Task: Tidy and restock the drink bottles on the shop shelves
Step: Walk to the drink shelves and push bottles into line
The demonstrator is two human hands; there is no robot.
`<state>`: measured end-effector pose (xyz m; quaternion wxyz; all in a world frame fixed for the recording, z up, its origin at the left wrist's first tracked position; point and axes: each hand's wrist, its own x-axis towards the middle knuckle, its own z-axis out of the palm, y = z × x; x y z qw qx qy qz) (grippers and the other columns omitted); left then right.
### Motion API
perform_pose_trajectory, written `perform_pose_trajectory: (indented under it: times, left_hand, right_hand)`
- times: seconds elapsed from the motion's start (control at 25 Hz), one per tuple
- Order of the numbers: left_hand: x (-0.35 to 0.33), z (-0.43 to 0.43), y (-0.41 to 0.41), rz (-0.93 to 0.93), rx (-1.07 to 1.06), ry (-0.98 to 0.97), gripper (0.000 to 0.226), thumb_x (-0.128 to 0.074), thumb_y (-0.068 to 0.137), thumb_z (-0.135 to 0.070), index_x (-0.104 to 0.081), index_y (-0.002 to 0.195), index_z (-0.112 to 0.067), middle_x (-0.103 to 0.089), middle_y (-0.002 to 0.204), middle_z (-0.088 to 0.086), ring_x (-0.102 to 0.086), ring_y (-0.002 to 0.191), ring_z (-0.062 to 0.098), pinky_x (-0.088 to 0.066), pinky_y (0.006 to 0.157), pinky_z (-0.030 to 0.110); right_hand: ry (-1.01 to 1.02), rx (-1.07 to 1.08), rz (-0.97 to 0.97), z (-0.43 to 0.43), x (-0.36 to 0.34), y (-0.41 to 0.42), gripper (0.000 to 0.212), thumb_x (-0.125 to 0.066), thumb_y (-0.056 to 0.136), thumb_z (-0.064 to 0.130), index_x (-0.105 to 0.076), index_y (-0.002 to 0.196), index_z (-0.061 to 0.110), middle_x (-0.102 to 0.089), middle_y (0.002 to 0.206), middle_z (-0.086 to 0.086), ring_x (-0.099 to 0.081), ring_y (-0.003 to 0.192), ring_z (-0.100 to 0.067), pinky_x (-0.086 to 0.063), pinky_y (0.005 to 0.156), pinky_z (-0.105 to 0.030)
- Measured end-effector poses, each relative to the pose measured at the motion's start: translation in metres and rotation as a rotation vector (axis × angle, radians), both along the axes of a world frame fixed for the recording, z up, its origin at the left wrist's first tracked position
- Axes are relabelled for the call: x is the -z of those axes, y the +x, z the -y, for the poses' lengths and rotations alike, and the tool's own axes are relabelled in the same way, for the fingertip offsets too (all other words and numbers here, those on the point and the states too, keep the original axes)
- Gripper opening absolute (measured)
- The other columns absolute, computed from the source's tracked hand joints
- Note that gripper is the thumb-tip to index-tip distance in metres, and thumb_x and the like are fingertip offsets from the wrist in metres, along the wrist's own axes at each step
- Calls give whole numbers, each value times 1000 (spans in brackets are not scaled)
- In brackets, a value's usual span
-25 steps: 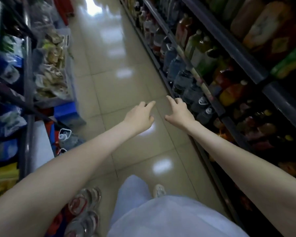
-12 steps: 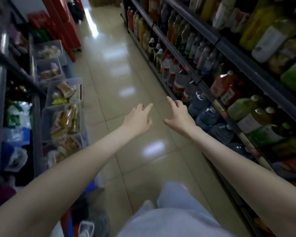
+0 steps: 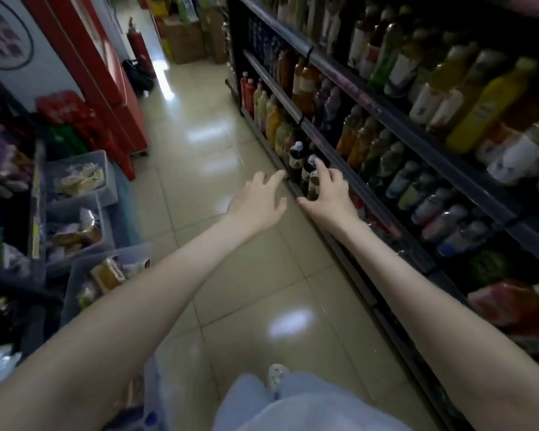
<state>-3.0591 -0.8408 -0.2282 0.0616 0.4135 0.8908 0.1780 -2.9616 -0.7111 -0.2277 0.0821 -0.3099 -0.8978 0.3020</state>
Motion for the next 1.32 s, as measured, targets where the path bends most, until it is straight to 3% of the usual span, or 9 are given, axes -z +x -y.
perform_pose_trajectory:
  times: [0.24,0.52,0.76,0.96,1.16,1.32]
  left_hand:
    - [-3,-94,-216,-9,188,72,59,-47,95,-34,-24,148,-24,-36,140,15,-43,123,33,-46,94,43]
    - [-28,-225,-431,-140,472,119,58,-47,94,-34,-28,147,-22,-41,139,13,-49,117,32,-47,84,36]
    - [-33,-348,-540,-146,659,175,56,-46,95,-33,-28,147,-22,-39,141,12,-47,121,34,-46,85,38]
    - [-48,-455,-625,-165,778,208,57,-46,96,-29,-25,149,-20,-37,142,15,-45,123,36,-47,89,40]
    - [-83,-523,-687,-180,834,416,57,-51,92,-27,-33,146,-17,-39,143,14,-47,122,32,-53,83,40]
    - [-130,-572,-729,-250,972,682,55,-52,89,-27,-42,141,-13,-43,140,22,-49,120,39,-50,85,43]
  right_hand:
    - [26,142,-36,-77,-7,-209,81,-61,89,32,-10,152,27,-14,155,-9,-18,140,-29,-36,106,-51]
    - [62,447,-64,-175,-36,-395,78,-60,89,32,-13,151,26,-15,154,-7,-15,140,-28,-39,101,-42]
    - [154,613,-96,-268,-53,-493,79,-62,89,31,-13,151,27,-7,157,-6,-11,141,-26,-40,92,-35]
    - [170,709,-185,-352,-68,-577,79,-61,91,29,-11,152,28,-3,158,-4,-5,144,-25,-33,106,-39]
    - [272,766,-219,-399,-93,-638,77,-61,89,32,-15,151,29,-10,156,-7,-13,142,-27,-30,109,-44]
    - [400,820,-418,-419,-126,-672,69,-59,91,28,-23,149,27,-24,150,-3,-27,138,-20,-38,107,-38]
